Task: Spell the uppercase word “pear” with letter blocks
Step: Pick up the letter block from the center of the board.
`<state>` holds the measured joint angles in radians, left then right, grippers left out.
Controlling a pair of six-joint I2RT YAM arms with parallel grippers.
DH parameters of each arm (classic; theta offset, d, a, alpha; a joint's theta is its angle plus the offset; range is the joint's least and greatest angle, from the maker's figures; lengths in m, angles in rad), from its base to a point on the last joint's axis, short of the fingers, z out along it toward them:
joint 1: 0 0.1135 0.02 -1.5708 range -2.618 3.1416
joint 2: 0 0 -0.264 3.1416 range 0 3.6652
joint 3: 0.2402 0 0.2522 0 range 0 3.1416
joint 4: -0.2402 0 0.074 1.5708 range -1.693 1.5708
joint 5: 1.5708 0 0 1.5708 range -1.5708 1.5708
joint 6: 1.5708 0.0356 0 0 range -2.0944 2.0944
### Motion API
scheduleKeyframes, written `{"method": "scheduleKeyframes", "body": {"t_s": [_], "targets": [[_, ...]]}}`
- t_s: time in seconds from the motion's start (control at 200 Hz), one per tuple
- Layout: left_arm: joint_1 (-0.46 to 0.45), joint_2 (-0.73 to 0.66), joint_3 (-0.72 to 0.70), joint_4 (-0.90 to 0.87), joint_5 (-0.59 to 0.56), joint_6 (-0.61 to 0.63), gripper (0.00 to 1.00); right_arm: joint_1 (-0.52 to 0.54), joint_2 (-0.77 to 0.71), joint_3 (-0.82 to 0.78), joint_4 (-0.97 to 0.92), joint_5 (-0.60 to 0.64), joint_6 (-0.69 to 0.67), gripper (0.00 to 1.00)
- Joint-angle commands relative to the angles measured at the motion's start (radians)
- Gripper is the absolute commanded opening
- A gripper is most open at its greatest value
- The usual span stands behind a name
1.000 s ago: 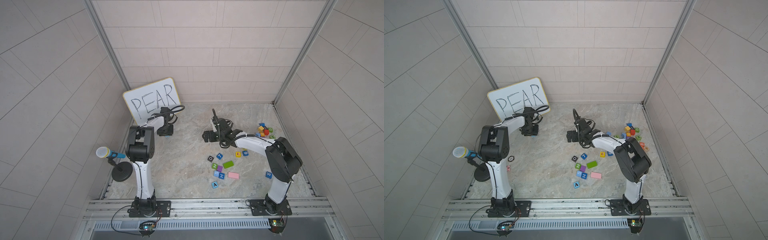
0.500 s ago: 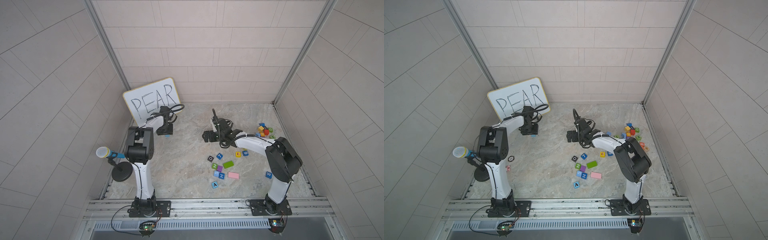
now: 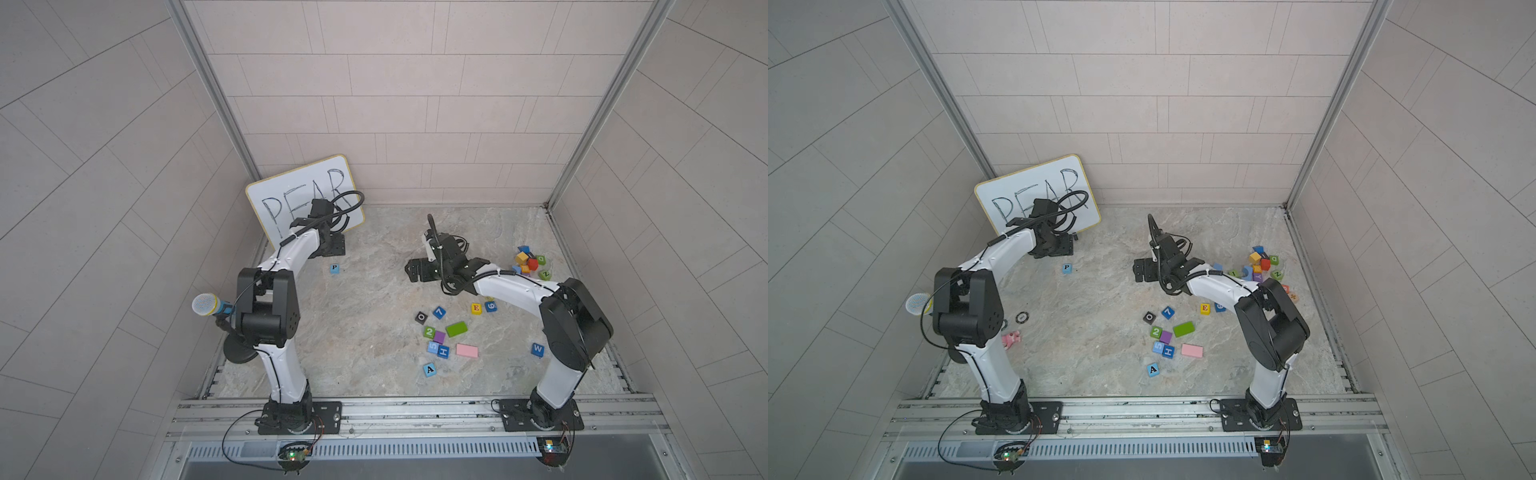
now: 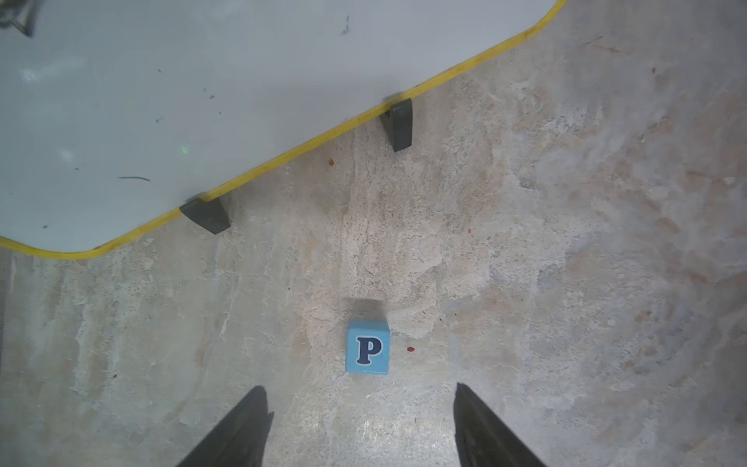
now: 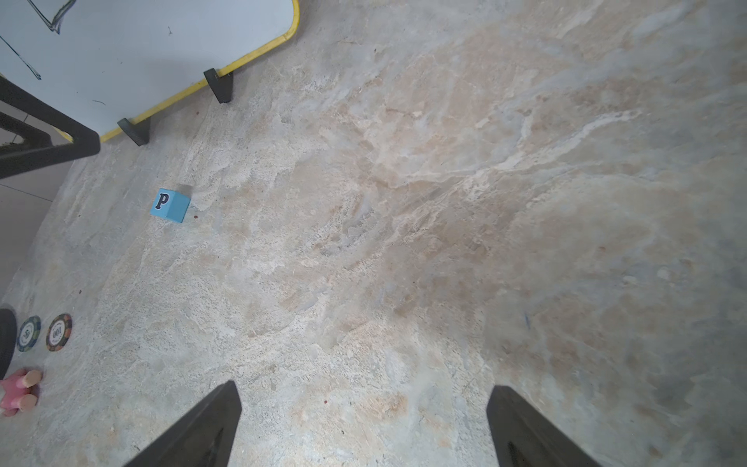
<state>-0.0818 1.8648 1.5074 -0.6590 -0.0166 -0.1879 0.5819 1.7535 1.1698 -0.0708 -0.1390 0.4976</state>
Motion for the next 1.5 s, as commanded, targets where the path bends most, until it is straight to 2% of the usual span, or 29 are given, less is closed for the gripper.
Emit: {"method": "scheduleKeyframes", "body": {"t_s": [0.0, 0.26, 0.87, 0.941, 1.041, 1.331, 1.496], "targets": [[-0.012, -0.05, -0.022, -0.03, -0.022, -0.011, 0.82, -0.005, -0.056, -0.018, -0.002, 0.033, -0.036, 1.0], [-0.043, -0.155, -0.088, 0.0, -0.005, -0.045, 1.0, -0.042, -0.11, -0.039, -0.031, -0.008, -0.037, 1.0], [-0.258, -0.296, -0.149, 0.008, 0.044, -0.097, 1.0, -0.049, -0.301, -0.164, -0.154, 0.093, -0.101, 1.0], [-0.277, -0.316, -0.162, 0.009, 0.064, -0.097, 0.96, -0.05, -0.309, -0.168, -0.178, 0.098, -0.105, 1.0], [-0.306, -0.337, -0.18, -0.011, 0.076, -0.094, 0.95, -0.051, -0.325, -0.161, -0.226, 0.107, -0.113, 1.0], [-0.315, -0.454, -0.242, -0.056, 0.09, -0.112, 0.97, -0.056, -0.422, -0.171, -0.329, 0.141, -0.136, 1.0], [-0.324, -0.506, -0.299, -0.048, 0.149, -0.145, 0.98, -0.06, -0.465, -0.184, -0.407, 0.154, -0.148, 1.0]]}}
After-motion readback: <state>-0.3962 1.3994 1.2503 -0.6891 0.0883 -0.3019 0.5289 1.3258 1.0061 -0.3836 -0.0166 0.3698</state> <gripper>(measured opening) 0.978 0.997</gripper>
